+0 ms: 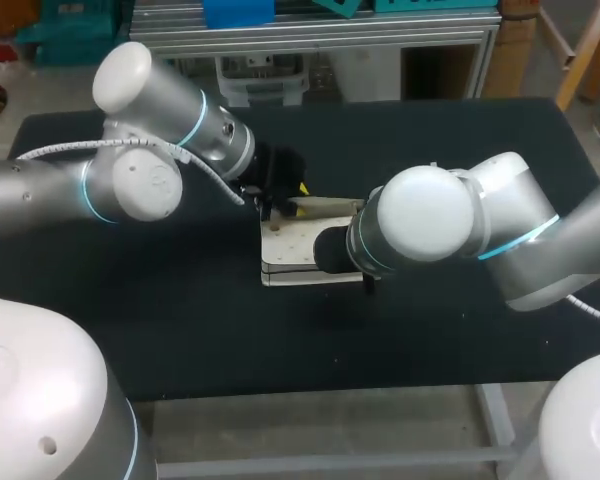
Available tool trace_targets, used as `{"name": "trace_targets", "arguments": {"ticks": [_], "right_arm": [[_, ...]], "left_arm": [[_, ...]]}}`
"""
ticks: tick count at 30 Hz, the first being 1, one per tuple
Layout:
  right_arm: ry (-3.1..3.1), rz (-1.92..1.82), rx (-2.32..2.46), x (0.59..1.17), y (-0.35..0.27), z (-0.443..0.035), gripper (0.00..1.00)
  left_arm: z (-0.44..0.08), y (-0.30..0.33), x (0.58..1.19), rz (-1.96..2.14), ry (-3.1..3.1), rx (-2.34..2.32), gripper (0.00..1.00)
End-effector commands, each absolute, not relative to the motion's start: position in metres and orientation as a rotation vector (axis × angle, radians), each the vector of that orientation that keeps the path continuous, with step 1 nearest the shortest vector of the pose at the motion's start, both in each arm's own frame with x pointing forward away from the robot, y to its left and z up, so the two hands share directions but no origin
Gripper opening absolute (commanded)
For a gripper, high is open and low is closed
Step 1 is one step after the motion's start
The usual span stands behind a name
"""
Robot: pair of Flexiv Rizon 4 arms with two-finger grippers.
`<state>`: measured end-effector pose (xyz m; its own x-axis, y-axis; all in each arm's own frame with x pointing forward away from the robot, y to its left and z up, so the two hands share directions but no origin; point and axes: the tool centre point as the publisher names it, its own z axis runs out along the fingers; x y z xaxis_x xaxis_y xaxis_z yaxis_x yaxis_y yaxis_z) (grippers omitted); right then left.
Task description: Pick up the bag, open it, inspect its contents, close it, and place it on the opposite side
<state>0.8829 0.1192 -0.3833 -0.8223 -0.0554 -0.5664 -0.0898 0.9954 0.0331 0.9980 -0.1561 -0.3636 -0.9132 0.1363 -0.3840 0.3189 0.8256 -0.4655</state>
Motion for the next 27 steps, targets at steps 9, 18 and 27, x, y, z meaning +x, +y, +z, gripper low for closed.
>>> {"name": "trace_targets", "arguments": {"ticks": [9,18,27], "right_arm": [[2.534,0.08,-0.1,0.8825,0.119,-0.3864,0.0],[2.534,0.08,-0.1,0.8825,0.119,-0.3864,0.0],[2.534,0.08,-0.1,0.8825,0.119,-0.3864,0.0]], "left_arm": [[-0.3613,-0.1548,0.9994,-0.768,2.702,0.323,0.0],[-0.3597,-0.1522,0.9993,-0.807,2.726,0.325,0.0],[-0.3627,-0.1524,1.0019,-0.881,2.767,0.342,0.3]]}}
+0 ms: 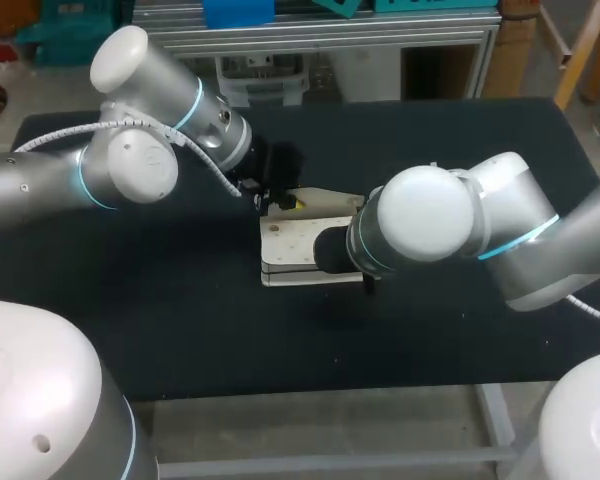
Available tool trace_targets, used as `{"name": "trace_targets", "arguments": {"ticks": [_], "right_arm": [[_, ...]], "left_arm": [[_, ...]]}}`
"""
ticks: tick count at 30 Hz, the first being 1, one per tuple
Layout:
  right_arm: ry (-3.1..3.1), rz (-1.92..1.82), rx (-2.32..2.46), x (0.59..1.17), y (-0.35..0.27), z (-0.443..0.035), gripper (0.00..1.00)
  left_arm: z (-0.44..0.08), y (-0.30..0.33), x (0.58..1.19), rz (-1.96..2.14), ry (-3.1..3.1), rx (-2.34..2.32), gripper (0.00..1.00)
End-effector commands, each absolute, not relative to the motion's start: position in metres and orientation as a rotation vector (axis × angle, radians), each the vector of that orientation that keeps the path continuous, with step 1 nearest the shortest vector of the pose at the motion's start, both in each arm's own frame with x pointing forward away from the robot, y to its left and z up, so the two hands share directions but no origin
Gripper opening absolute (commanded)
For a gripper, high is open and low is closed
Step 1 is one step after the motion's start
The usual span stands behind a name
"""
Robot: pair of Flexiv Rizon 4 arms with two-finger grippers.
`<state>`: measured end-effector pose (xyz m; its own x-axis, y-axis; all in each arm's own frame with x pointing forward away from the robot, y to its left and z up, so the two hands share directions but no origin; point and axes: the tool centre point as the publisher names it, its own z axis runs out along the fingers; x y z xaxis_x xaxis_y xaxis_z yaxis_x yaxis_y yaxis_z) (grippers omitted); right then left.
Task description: Pick up the bag, open it, inspect its contents, close it, and place it on the opposite side
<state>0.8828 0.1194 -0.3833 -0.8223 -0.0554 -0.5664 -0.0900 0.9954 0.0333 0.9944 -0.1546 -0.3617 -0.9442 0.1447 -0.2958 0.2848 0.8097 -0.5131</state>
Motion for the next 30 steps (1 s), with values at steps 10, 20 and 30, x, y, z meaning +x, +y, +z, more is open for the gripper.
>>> {"name": "trace_targets", "arguments": {"ticks": [10,20,30], "right_arm": [[2.534,0.08,-0.1,0.883,0.119,-0.386,0.0],[2.533,0.084,-0.073,0.882,0.119,-0.378,0.38],[2.493,0.079,0.003,0.868,0.117,-0.322,1.0]], "left_arm": [[-0.362,-0.154,1.005,-0.972,2.79,0.343,0.0],[-0.353,-0.152,1.004,-1.021,2.778,0.322,0.0],[-0.317,-0.147,1.002,-0.988,2.729,0.223,0.0]]}}
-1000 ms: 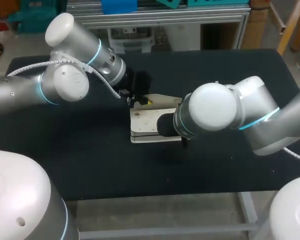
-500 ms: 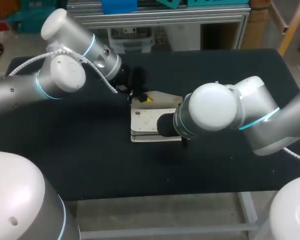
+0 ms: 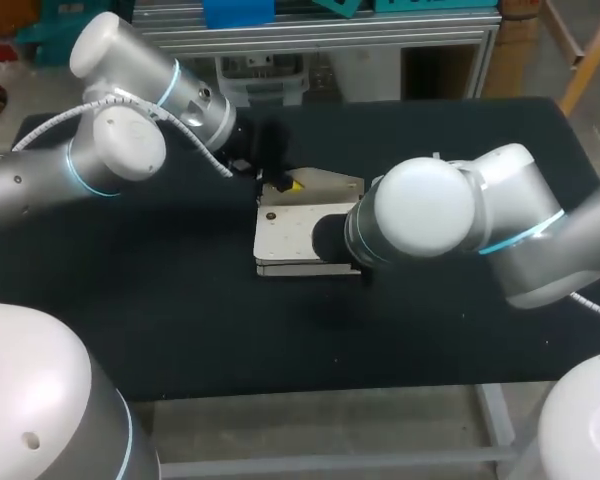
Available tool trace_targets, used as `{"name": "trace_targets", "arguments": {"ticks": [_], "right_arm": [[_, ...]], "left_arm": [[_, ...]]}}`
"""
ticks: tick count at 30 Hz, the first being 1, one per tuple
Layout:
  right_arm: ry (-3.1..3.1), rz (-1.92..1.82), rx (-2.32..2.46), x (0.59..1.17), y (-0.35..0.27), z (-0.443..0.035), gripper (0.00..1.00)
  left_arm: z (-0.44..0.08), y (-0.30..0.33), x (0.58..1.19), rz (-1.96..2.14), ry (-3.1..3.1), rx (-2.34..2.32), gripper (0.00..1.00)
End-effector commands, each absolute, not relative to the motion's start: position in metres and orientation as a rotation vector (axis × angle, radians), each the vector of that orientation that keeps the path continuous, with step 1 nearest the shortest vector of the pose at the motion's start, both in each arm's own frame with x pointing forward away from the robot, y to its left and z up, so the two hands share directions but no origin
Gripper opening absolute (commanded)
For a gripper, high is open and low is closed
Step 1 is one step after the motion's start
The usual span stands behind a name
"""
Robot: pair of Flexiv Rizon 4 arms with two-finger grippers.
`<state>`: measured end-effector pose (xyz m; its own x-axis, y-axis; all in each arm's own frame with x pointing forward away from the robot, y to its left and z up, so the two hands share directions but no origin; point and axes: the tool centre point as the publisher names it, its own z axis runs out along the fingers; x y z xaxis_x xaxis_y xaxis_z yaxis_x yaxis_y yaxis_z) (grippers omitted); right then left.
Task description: Pick up the bag, open it, inspect its contents, close it, and place it on the opposite side
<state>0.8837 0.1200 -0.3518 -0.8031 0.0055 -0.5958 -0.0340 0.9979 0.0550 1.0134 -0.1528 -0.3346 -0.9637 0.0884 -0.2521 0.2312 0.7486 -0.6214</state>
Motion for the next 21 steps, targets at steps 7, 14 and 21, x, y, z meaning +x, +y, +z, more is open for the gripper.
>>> {"name": "trace_targets", "arguments": {"ticks": [7,14,21], "right_arm": [[2.439,0.131,0.033,0.86,0.112,-0.281,1.0],[2.379,0.148,0.04,0.86,0.11,-0.261,0.97],[2.364,0.17,0.045,0.862,0.111,-0.249,0.0]], "left_arm": [[-0.3,-0.143,0.999,-0.942,2.736,0.165,0.0],[-0.28,-0.143,0.987,-0.945,2.758,0.149,0.0],[-0.259,-0.144,0.978,-0.951,2.771,0.116,0.0]]}}
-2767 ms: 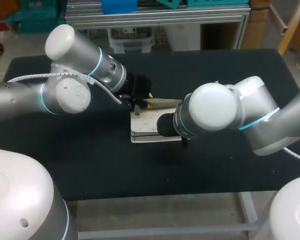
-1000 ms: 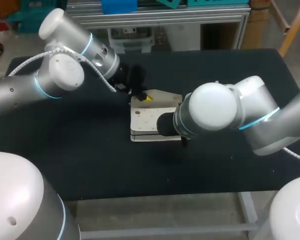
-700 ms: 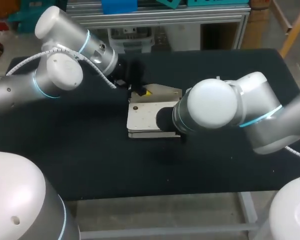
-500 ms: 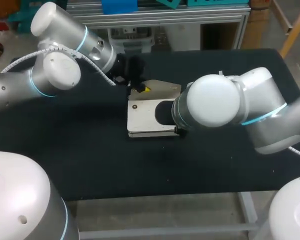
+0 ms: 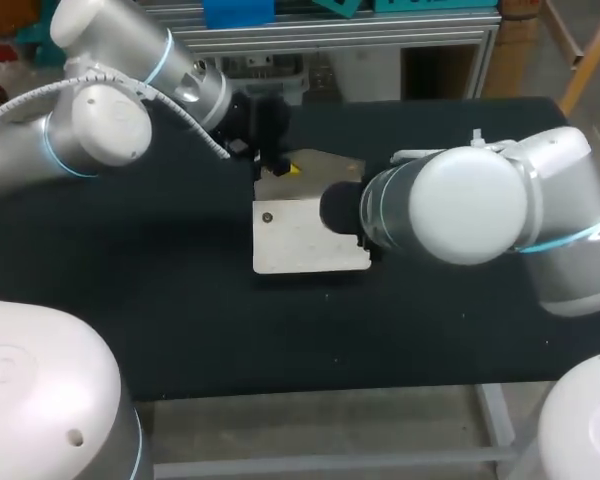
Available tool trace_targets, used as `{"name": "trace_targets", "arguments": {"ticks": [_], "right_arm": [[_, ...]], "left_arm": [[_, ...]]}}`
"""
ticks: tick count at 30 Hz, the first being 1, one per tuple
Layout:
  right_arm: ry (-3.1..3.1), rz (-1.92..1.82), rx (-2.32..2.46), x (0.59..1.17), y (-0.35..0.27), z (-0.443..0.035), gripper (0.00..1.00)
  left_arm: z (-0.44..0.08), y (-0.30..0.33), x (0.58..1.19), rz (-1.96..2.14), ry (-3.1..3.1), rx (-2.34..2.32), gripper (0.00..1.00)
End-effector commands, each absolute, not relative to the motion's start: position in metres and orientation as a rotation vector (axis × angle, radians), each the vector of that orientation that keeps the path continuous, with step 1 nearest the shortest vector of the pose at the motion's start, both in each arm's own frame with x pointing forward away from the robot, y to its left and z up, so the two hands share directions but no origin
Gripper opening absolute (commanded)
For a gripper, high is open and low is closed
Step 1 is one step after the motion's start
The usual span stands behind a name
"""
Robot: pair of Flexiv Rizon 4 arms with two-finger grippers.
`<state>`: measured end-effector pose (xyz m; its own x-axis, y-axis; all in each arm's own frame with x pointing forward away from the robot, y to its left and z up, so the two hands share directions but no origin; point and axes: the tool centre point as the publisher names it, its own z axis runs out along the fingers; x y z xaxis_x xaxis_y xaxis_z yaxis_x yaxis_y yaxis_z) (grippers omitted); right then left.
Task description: Pick up the bag, open it, inspect its contents, close it, and place it on the opposite side
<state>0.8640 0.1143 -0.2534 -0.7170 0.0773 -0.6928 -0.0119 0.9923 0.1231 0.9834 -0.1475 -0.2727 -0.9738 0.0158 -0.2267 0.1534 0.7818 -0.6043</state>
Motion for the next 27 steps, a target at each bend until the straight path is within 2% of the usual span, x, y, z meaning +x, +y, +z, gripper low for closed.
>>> {"name": "trace_targets", "arguments": {"ticks": [1,17,27], "right_arm": [[2.363,0.172,0.043,0.862,0.111,-0.248,0.0],[2.314,0.184,0.01,0.861,0.115,-0.232,0.0],[2.304,0.203,-0.047,0.89,0.128,-0.238,0.0]], "left_arm": [[-0.257,-0.144,0.978,-0.976,2.796,0.098,0.0],[-0.254,-0.143,0.978,-0.97,2.815,0.066,0.0],[-0.231,-0.146,0.948,-0.948,2.745,0.025,0.0]]}}
